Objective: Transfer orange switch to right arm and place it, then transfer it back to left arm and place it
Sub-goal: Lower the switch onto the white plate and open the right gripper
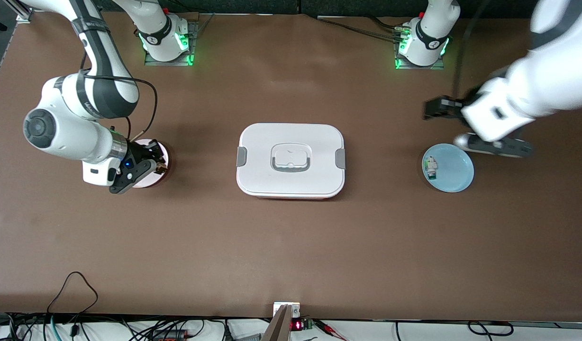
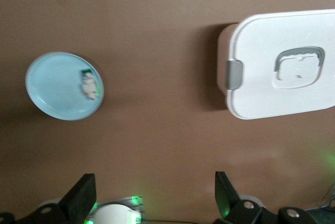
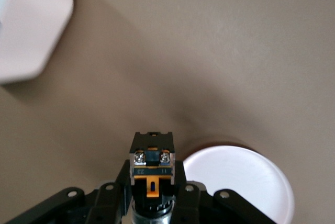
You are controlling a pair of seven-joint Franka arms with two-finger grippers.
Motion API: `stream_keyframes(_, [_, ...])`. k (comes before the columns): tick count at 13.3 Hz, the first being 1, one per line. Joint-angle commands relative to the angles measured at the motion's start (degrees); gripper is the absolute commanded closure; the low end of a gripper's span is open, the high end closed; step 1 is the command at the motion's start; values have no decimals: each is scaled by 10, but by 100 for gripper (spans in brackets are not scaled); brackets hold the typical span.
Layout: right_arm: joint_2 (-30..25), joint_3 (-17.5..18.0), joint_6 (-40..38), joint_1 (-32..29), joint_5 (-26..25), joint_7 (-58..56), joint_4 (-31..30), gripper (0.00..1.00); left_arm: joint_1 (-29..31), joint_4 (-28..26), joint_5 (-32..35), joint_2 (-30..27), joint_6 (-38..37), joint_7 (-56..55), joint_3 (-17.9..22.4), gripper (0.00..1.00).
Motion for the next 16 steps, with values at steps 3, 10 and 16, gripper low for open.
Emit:
stream_keyframes(3, [5,6,9,-29,-107,-201,-16,79,-38,-73,9,-71,4,60,86,0])
stream_keyframes(10, [-3,7,151,-52,-163,-330,-138,78,-106,-215,10,-175,105,58,192,0])
stream_keyframes(16, [-9,7,234,-95,-163,-399,-202,78,-123,-212,15,-178,99,-17,182,0])
